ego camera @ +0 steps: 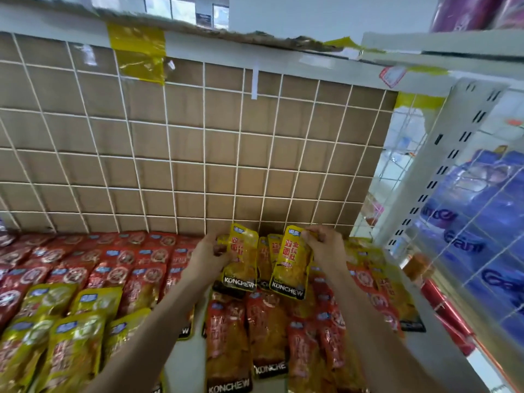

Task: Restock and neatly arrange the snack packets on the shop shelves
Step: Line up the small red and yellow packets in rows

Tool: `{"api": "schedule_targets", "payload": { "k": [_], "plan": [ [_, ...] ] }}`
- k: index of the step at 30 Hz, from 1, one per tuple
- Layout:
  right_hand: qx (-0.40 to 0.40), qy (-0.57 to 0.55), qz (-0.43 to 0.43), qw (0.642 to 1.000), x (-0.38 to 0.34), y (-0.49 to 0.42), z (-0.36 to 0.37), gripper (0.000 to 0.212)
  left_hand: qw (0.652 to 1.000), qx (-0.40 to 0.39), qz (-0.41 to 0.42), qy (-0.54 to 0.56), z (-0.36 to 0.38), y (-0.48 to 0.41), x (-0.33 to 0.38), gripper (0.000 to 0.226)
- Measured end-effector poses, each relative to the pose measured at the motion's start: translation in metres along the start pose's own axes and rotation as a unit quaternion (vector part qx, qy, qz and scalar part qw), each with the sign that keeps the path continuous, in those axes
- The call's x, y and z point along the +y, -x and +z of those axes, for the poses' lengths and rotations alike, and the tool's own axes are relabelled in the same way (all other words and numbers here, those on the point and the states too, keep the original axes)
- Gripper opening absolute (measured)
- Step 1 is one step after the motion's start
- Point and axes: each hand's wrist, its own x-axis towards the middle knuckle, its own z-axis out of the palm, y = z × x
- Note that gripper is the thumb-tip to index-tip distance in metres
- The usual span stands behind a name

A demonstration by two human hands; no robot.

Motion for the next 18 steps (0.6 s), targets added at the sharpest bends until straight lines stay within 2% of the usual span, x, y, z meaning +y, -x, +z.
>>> {"api": "schedule_targets", "payload": {
  "k": [1, 5, 9, 13, 18],
  "plan": [
    [-0.018, 0.017, -0.003, 1.0, 0.0, -0.004, 0.006, 0.002, 1.0, -0.003, -0.001, -0.017, 0.001, 0.0, -0.001, 0.051],
    [-0.066, 0.062, -0.015, 0.996, 0.001, -0.011, 0.031, 0.014, 0.996, 0.005, 0.007, -0.091, 0.005, 0.006, -0.001, 0.054],
    [-0.068, 0.138, -0.029, 0.988, 0.003, -0.015, 0.043, 0.014, 0.993, 0.022, 0.005, -0.12, 0.009, 0.01, 0.001, 0.047],
    [-0.073, 0.215, -0.015, 0.974, 0.003, -0.016, 0.046, 0.018, 0.98, 0.026, 0.021, -0.197, 0.01, 0.014, 0.004, 0.034],
    [-0.103, 0.228, -0.046, 0.967, 0.007, -0.005, 0.039, 0.033, 0.972, 0.01, 0.036, -0.231, 0.008, 0.022, 0.003, 0.033]
  ]
}}
